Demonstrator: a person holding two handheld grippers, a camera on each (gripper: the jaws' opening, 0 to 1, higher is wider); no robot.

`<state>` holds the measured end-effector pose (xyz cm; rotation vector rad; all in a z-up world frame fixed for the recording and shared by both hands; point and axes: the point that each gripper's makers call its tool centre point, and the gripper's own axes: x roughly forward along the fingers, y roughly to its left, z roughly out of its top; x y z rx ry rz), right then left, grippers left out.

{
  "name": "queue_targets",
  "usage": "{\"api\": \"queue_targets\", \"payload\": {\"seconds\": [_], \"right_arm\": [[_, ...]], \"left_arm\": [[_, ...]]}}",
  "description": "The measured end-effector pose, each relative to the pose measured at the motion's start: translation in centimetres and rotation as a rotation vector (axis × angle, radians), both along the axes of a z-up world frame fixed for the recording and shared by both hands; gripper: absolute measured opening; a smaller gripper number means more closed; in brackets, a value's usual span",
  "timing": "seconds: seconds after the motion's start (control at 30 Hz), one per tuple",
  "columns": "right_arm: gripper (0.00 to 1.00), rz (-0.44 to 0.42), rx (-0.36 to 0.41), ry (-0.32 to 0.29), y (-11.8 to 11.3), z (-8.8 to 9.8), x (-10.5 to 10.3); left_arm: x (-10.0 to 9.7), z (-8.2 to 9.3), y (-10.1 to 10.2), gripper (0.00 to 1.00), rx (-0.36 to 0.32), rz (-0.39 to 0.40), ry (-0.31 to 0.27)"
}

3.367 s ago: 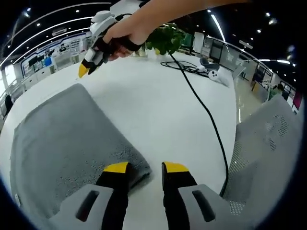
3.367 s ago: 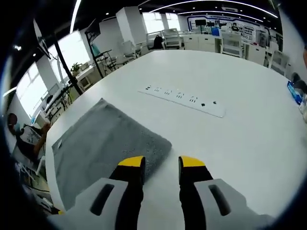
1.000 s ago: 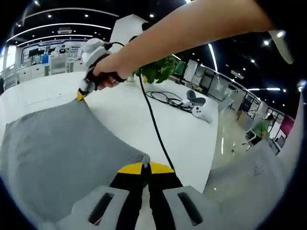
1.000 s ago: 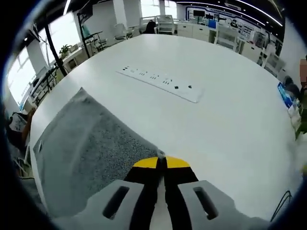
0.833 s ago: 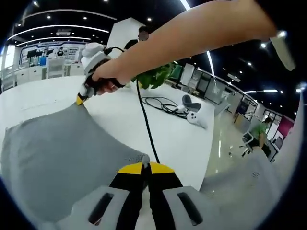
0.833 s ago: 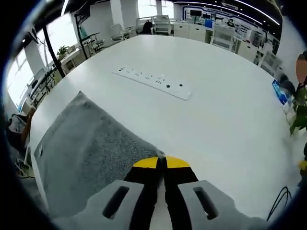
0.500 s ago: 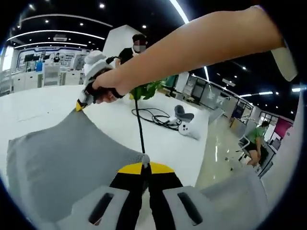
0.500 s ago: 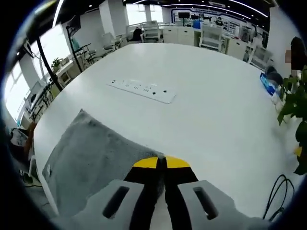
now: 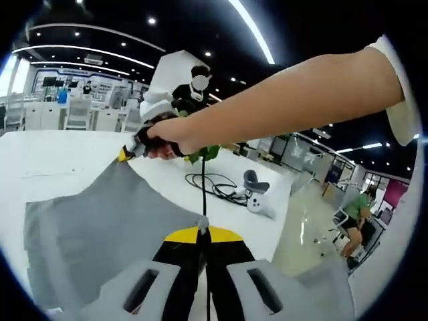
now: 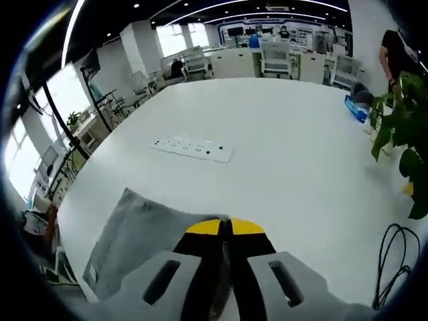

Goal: Fold the towel on the table until its edges align and the towel forms a compact rectangular stack.

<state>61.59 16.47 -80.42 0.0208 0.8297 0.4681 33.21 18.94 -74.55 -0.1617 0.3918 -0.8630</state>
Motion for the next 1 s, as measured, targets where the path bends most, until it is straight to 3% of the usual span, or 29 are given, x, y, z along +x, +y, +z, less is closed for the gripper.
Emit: {"api": "queue_targets", "payload": {"seconds": [0.2, 0.4, 0.63, 1.0], "right_arm": [[0.01, 0.002, 0.053, -0.010, 2.2, 2.3, 0.2], [0.00, 0.024, 0.061, -0.017, 3.8, 2.8, 0.7], [0.00, -0.018, 0.170, 0.015, 5.8, 3.5, 1.8], [0.00, 0.057, 0.181, -0.001, 10.0, 4.8, 1.9]], "left_arm": [[-0.1, 0.8, 2.1, 0.02, -0.015, 0.051, -0.003], [-0.4, 1.5, 3.2, 0.02, -0.033, 0.090, -0.013], [-0.4, 2.1, 5.1, 0.02, -0.059, 0.151, -0.028], [-0.4, 2.4, 8.1, 0.02, -0.086, 0.230, -0.033]]}}
